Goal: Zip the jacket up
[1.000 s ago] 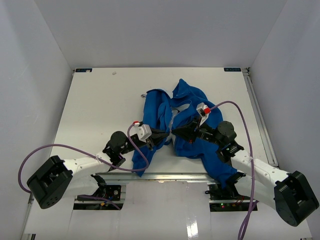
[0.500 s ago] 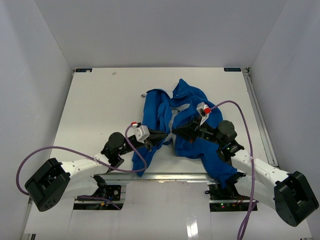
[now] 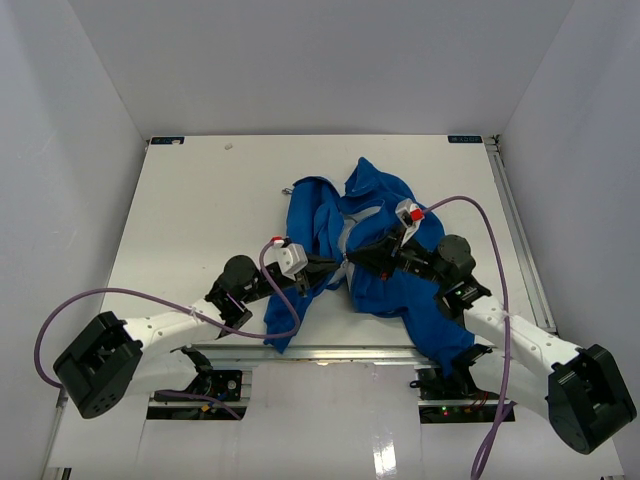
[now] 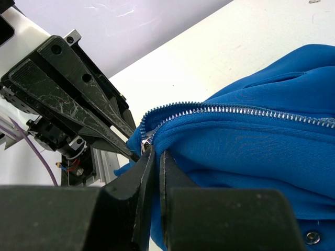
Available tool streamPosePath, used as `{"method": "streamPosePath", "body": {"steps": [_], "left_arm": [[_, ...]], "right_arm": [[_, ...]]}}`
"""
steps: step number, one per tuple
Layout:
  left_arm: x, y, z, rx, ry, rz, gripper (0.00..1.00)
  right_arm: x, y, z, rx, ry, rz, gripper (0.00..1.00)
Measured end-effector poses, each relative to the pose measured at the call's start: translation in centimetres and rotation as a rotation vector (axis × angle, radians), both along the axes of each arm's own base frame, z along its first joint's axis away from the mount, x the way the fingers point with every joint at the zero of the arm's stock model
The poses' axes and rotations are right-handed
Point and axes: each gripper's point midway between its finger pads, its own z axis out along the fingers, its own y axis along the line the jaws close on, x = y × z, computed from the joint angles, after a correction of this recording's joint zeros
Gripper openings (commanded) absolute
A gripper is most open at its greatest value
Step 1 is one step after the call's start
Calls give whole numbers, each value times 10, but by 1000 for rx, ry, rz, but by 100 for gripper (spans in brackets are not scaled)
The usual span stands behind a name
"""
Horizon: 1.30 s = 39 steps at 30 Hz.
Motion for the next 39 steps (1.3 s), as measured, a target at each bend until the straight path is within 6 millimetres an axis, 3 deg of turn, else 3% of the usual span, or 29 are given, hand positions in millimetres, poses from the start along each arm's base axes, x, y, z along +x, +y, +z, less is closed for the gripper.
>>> {"method": "streamPosePath", "body": {"steps": [5, 8, 13, 21, 39], "left_arm": [[4, -3, 0, 17, -8, 5, 0], [7, -2, -1, 21, -2, 19, 30], [10, -1, -2, 10, 40, 41, 44], [7, 1, 3, -35, 87, 44, 46], [8, 12, 8, -110, 192, -29, 36]], "right_arm": [[4, -2, 3, -5, 7, -7, 8], [4, -2, 3, -8, 12, -5, 8], [-3, -1, 7, 5, -5, 31, 8], [-10, 1, 12, 16, -35, 78, 8], [-14, 1, 7, 13, -32, 94, 8]]}}
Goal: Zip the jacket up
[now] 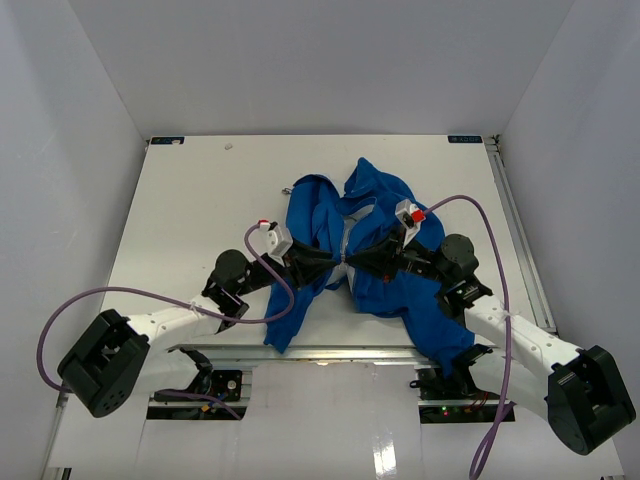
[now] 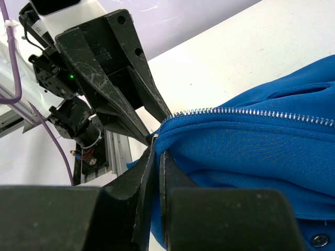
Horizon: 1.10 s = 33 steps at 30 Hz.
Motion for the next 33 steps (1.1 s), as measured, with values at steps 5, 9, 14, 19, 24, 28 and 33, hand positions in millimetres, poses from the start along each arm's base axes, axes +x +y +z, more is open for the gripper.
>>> {"method": "streamPosePath", "body": {"steps": [5, 9, 14, 19, 24, 28, 33], "left_arm": [[-5, -3, -6, 1, 44, -48, 36], [-9, -6, -9, 1, 75, -85, 36], [-12, -6, -5, -18, 87, -107, 36], [-12, -5, -1, -35, 105, -111, 37], [-12, -4, -1, -47, 140, -115, 40], [-11, -6, -4, -46, 170, -124, 41], [-11, -7, -3, -49, 187, -129, 44]], "right_arm": [[0, 0, 0, 0, 0, 2, 8], [-1, 0, 0, 1, -3, 6, 8], [-1, 1, 1, 4, -10, 11, 8], [-1, 1, 1, 4, -9, 13, 8], [-2, 2, 1, 4, -9, 17, 8], [-3, 3, -1, 1, -5, 21, 8], [-2, 3, -3, -3, 1, 23, 8]]}}
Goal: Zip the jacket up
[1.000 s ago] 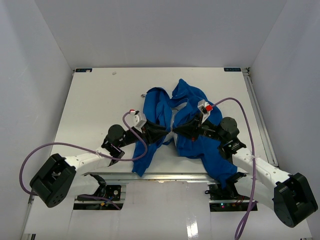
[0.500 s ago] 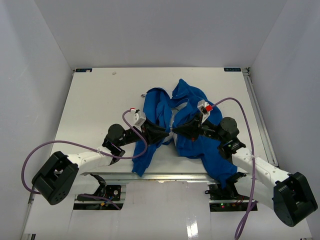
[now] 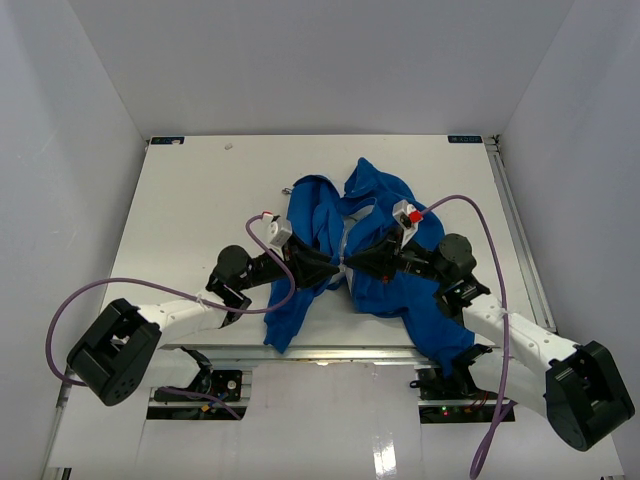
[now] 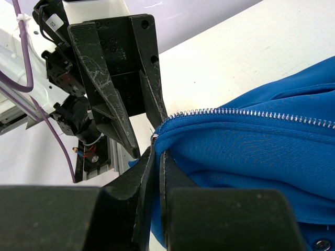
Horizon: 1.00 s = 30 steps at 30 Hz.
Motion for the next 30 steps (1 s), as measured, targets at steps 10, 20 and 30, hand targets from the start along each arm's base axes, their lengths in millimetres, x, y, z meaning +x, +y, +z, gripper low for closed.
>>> {"method": "streamPosePath", "body": {"steps": [10, 20, 30], "left_arm": [[1, 0, 1, -4, 12, 3, 9], [1, 1, -1, 6, -4, -1, 0], [15, -4, 0, 59, -68, 14, 0]], "right_arm": [[-1, 1, -1, -1, 1, 7, 8], [0, 1, -1, -3, 2, 1, 8], [7, 2, 6, -11, 24, -24, 8]]}}
